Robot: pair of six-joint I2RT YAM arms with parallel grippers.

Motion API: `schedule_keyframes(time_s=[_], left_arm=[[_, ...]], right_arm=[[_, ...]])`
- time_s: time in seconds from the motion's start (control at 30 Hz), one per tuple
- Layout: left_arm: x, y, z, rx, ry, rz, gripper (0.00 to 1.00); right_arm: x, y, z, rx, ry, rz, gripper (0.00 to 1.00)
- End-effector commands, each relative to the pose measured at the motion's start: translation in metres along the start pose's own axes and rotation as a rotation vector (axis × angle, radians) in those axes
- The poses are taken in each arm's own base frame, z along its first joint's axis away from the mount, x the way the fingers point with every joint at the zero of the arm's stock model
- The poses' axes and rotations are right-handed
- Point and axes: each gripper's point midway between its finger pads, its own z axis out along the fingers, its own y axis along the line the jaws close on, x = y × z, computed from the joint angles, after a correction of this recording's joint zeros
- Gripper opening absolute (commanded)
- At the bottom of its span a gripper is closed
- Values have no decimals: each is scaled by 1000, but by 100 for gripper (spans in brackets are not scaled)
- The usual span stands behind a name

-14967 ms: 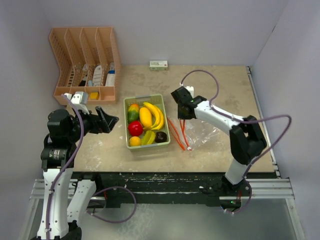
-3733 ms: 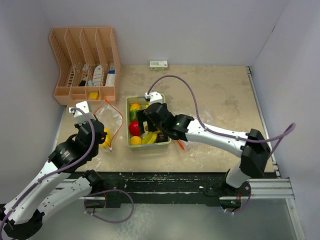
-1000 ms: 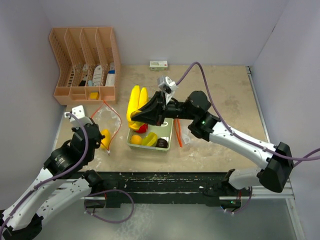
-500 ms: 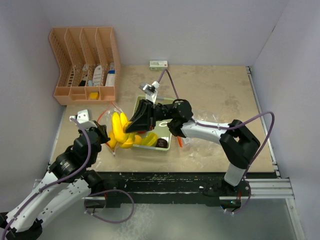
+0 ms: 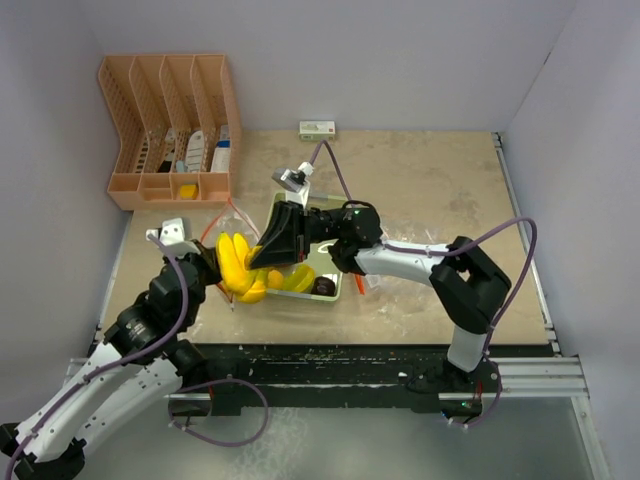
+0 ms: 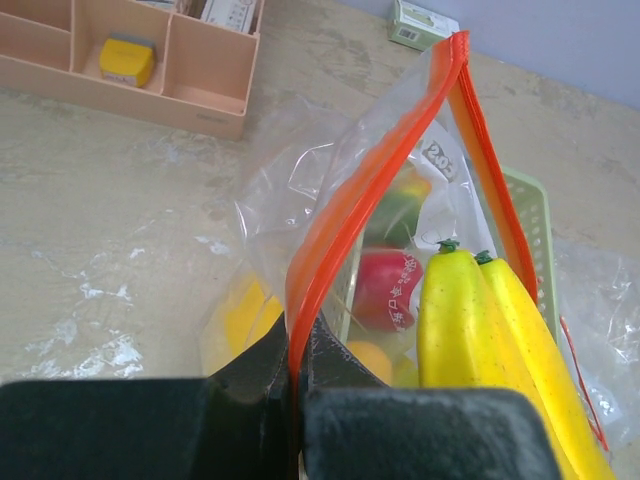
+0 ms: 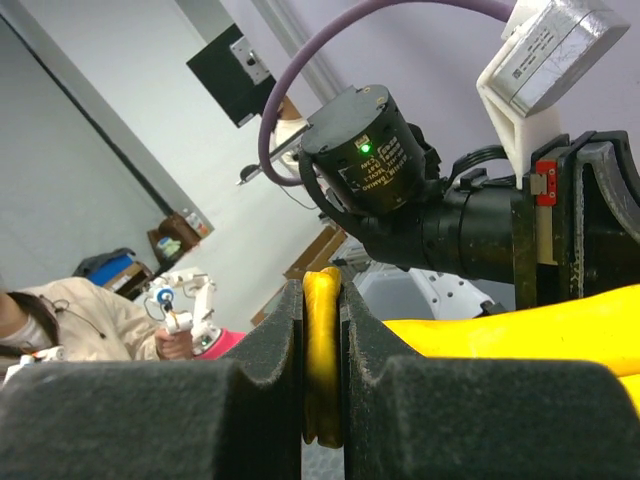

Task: Place the food in the zip-top bag and seal the zipper
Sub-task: Place the fake fruit in the zipper food storage bag.

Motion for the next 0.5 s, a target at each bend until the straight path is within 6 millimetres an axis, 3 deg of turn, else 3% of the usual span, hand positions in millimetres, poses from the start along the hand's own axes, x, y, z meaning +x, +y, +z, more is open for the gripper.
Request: schedule_keyframes(time_s=[0.0,0.23,0.47], left_arm=[[-21,-18,-7,100,-63,-51,0],[-35,-19,-25,169,-95,-93,0],[-39,-23,-35,208,-75,-99,0]], right_arm=[[-18,57,5,-212,-66,-268,0],[-19,9,-10,-110,-104,-165,0],[-32,-44,-44,37,-261,-70,0]])
